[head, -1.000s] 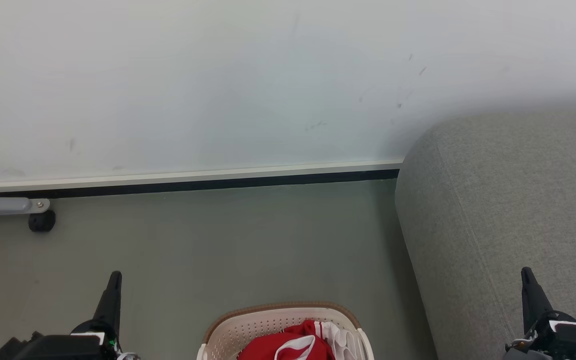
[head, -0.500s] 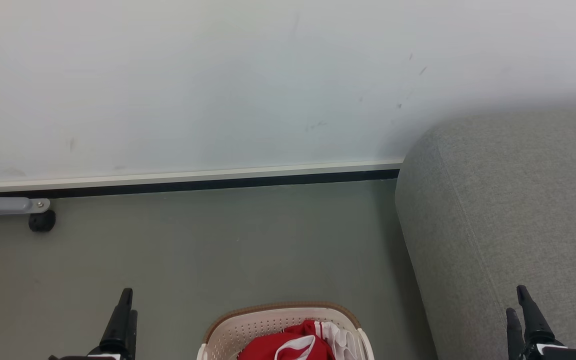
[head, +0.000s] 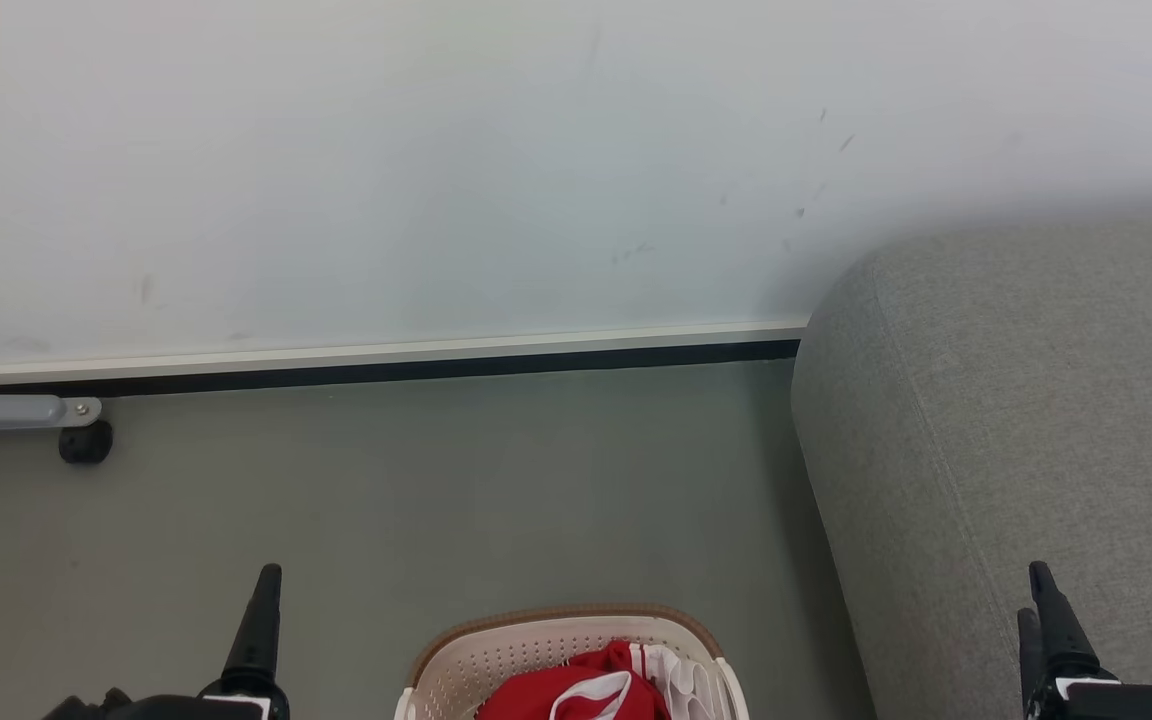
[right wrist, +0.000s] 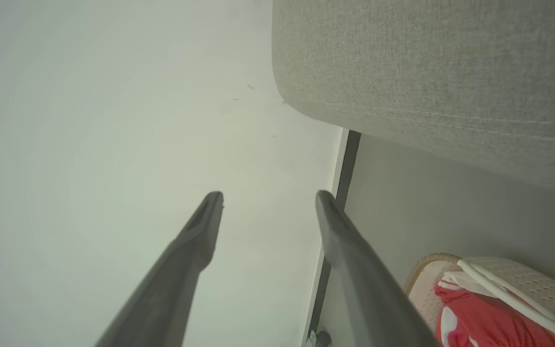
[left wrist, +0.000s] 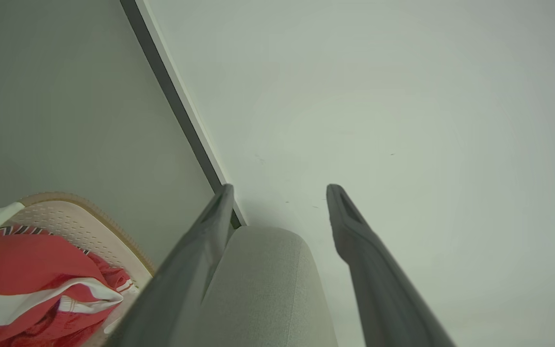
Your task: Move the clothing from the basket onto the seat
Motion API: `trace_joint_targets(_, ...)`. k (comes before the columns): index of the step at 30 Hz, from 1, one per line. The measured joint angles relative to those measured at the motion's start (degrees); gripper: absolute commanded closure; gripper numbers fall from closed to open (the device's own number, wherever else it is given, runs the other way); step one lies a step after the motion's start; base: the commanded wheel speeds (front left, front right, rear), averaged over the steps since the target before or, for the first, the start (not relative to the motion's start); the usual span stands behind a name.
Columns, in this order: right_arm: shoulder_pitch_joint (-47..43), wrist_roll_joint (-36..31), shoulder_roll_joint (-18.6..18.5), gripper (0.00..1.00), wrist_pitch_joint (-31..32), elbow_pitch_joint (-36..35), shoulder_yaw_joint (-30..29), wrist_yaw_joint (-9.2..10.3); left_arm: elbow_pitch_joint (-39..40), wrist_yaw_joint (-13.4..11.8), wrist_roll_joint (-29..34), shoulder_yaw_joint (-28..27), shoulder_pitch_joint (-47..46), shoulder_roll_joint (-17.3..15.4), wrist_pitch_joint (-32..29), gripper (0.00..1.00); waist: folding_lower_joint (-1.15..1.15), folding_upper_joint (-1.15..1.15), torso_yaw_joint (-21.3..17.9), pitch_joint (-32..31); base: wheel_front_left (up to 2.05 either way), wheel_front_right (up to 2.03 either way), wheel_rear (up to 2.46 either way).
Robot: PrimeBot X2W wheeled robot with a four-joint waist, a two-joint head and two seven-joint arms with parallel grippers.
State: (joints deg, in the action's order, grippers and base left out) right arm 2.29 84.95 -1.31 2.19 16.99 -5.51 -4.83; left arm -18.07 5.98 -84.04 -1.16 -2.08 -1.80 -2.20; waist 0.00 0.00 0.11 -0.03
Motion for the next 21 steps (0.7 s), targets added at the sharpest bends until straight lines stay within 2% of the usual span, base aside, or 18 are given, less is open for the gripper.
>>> trace_joint_targets(6,-0.61,-4.83,-0.03,0.00,-1.00,-1.02,0.90,0.96,0.59,-0.79,4.22,1.27,-0.37,-0.12,0.90,0.00,0.00,0.00,0.01,-0.13,0.00,0.00,0.00)
trace_joint_targets(21,-1.24,-21.46,-2.08,0.00,-3.89,-3.04,6.43,3.18,1.80,-3.60,21.16,6.22,-1.18,-2.55,3.92,0.00,0.00,0.00,0.18,-0.64,0.00,0.00,0.00)
